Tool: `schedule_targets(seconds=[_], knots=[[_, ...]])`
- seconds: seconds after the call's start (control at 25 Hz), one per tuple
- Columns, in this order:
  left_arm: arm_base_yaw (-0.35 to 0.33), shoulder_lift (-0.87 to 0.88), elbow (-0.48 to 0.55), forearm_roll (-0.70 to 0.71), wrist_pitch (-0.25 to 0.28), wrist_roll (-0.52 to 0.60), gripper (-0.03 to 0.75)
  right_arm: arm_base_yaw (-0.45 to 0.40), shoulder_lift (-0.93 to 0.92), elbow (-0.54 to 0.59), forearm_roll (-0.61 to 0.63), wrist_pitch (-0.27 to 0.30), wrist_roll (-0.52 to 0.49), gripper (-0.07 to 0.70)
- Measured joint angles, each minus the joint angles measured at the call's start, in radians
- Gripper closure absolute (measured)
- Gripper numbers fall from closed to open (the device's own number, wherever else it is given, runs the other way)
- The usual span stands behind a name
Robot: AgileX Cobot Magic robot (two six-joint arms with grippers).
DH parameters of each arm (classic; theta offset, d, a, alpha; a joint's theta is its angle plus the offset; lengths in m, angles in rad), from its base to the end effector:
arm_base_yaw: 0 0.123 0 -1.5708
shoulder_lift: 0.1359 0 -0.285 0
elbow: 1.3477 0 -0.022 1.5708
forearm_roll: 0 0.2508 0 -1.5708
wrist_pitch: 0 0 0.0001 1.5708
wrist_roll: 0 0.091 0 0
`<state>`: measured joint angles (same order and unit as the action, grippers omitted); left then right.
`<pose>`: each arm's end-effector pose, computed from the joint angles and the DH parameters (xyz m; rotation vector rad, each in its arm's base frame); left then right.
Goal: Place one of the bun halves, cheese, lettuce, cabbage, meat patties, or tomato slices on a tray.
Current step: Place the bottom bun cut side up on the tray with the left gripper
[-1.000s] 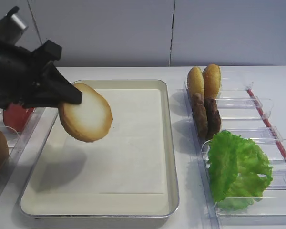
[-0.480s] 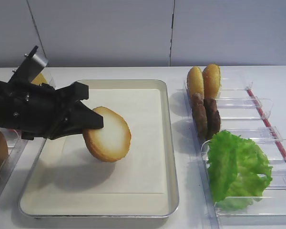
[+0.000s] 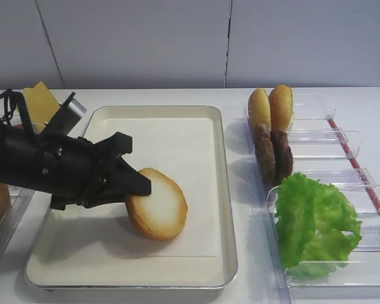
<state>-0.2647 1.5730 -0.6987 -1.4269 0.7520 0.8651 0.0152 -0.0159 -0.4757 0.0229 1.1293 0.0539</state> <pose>0.2468 -0.1307 0.1898 0.0203 2.5646 -1.2403 -0.0076 0.0018 0.2651 0.0391 2.1215 0.0688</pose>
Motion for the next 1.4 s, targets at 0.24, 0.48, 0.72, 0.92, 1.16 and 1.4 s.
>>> schedule_targets(seconds=[0.24, 0.48, 0.72, 0.92, 1.16, 1.4], knots=[[0.000, 0.062, 0.000, -0.052, 0.029, 0.072, 0.557, 0.000, 0.000, 0.000, 0.000, 0.000, 0.000, 0.153], [0.011, 0.062, 0.000, -0.040, 0.031, 0.079, 0.557, 0.000, 0.000, 0.000, 0.000, 0.000, 0.000, 0.153], [0.069, 0.062, 0.000, 0.017, 0.064, 0.065, 0.557, 0.000, 0.000, 0.000, 0.000, 0.000, 0.000, 0.153], [0.069, 0.062, 0.000, 0.028, 0.057, 0.059, 0.558, 0.000, 0.000, 0.000, 0.000, 0.000, 0.000, 0.153], [0.069, 0.062, 0.000, 0.033, 0.052, 0.083, 0.554, 0.000, 0.000, 0.000, 0.000, 0.000, -0.002, 0.153], [0.069, 0.064, 0.000, 0.046, 0.007, 0.099, 0.261, 0.000, 0.000, 0.000, 0.000, 0.000, -0.002, 0.153]])
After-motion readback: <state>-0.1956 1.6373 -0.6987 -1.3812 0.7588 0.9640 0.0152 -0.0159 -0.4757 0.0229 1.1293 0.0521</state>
